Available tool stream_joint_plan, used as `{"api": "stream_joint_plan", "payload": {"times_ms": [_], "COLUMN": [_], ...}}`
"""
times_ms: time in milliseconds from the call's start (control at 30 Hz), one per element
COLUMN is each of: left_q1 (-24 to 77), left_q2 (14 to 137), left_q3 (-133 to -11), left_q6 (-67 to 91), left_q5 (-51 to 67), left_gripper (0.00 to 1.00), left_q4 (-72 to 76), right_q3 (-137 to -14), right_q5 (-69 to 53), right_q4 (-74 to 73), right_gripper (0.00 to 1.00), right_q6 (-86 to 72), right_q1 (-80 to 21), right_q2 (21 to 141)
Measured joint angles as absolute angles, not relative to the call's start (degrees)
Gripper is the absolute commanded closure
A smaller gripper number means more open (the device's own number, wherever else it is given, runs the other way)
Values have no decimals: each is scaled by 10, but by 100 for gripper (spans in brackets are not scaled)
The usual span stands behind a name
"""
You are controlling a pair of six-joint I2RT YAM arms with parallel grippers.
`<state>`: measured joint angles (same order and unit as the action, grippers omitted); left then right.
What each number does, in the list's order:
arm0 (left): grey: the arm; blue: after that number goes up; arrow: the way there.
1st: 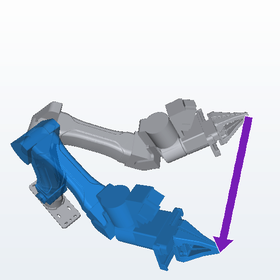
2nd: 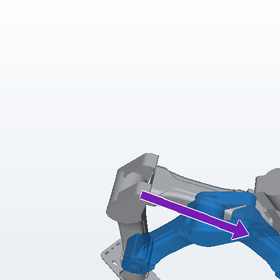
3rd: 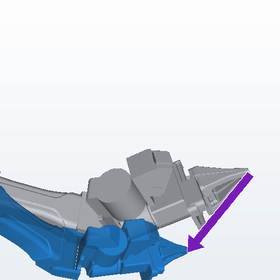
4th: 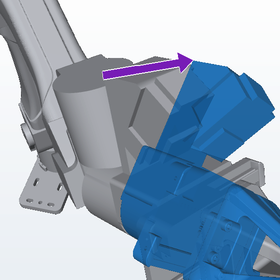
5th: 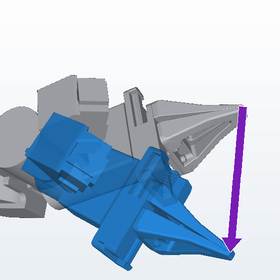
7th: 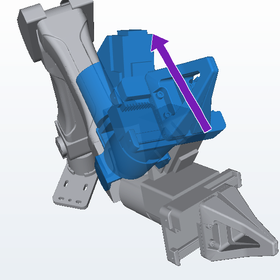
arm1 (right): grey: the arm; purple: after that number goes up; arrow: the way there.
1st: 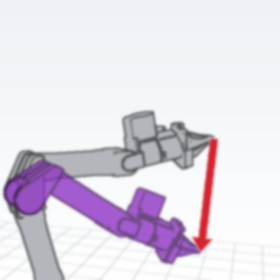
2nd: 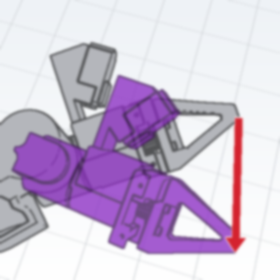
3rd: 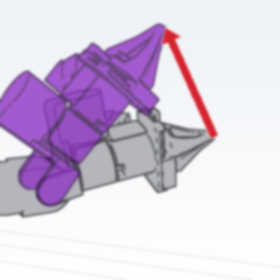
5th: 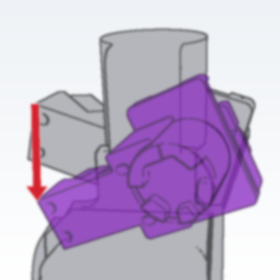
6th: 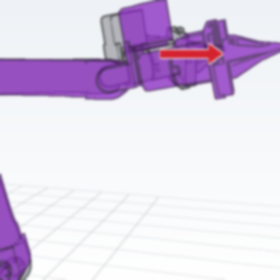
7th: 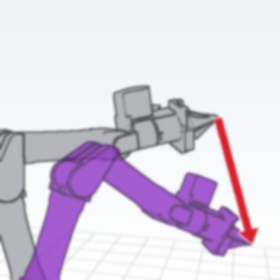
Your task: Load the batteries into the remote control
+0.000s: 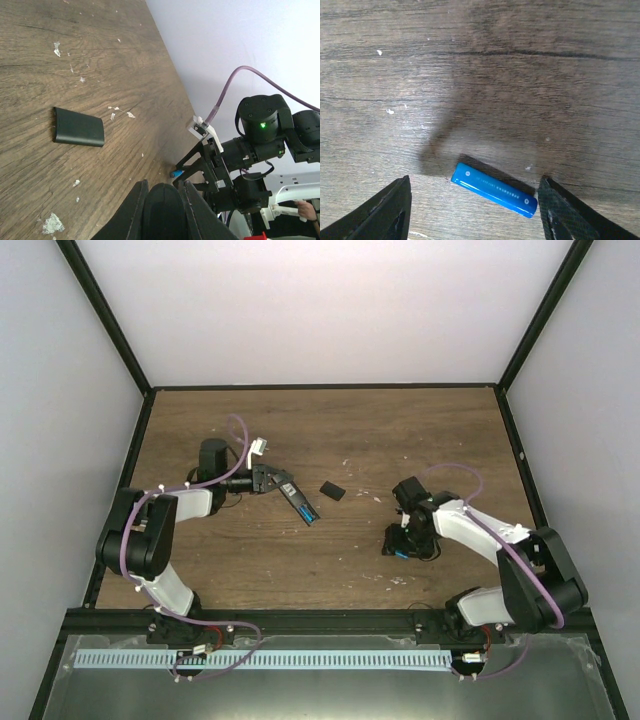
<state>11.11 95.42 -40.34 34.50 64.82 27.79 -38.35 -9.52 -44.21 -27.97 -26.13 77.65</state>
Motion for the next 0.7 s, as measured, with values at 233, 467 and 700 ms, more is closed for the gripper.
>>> {"api": "stream_joint_plan", "payload": {"times_ms": [233,467,700], "left_q1": [111,111,111], "left_q2": [954,954,953], "left_q3": [-403,-403,-403], "left_q6": [345,345,344], "left_q5": [648,648,648], "left_gripper": [100,100,100], "left_q4": [278,278,277], "right_q3": [-387,-402,-413], "right_q5": [-72,-41,-36], "right_q4": [-441,-452,-456], "right_gripper": [50,64,77], "right_q6": [-287,-300,-308], "right_q1": [-287,-319,-331], "right_q2": [785,809,822]}}
